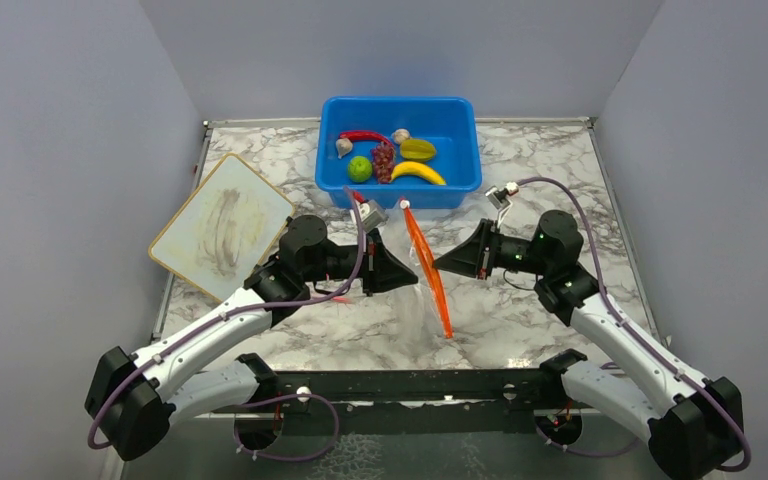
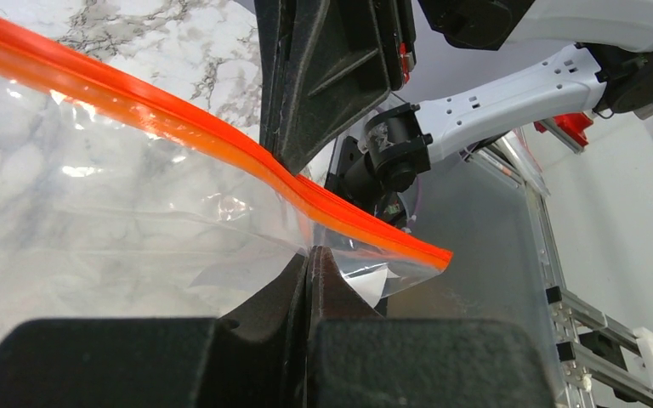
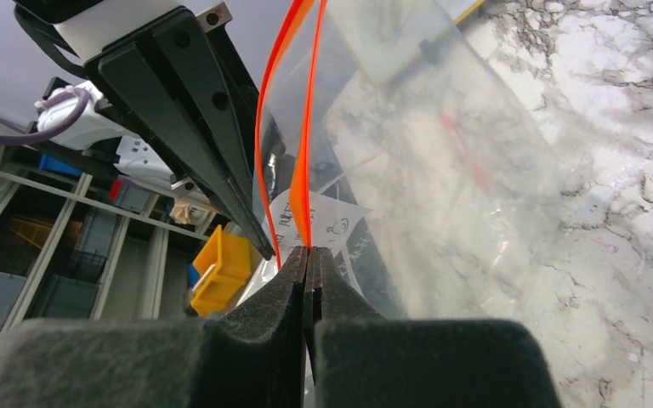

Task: Place the food in the zip-top bag and seal the zipper
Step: Open the zipper of the food storage bag.

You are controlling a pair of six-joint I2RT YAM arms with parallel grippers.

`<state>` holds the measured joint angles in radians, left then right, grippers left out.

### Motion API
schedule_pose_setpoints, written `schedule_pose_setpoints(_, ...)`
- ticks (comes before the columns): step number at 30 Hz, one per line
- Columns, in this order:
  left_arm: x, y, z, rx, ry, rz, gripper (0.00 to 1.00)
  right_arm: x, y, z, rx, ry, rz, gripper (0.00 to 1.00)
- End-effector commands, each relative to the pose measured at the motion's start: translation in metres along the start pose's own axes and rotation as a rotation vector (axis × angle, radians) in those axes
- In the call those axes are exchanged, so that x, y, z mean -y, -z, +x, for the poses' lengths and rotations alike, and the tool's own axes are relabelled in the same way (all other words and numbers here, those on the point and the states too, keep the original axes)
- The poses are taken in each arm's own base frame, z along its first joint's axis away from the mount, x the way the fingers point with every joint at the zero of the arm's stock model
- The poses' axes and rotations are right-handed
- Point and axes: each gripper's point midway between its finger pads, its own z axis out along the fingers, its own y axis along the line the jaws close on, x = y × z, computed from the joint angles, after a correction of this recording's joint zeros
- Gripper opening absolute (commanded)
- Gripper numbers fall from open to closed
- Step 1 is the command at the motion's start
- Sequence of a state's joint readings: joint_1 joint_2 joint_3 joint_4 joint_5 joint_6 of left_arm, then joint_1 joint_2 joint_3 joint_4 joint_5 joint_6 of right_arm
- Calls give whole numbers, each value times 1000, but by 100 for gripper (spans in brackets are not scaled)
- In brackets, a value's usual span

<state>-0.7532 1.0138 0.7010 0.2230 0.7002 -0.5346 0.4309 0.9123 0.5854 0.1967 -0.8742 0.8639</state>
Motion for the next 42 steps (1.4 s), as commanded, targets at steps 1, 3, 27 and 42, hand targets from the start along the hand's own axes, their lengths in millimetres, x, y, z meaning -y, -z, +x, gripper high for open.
schedule_pose_setpoints(1, 10, 6, 2, -1, -39, 38, 0, 0, 2, -11, 29, 68, 54, 1)
schedule_pose_setpoints(3, 10, 6, 2, -2, -43, 34, 0, 5, 3, -13, 37, 75, 89, 1)
schedule_pose_setpoints(27, 1, -6, -3, -3, -13, 26, 0, 2, 7, -19, 50, 14, 147, 21)
schedule_pose_setpoints(42, -4, -12, -3, -15, 5, 19, 0, 1, -2, -12, 22, -72, 104, 38)
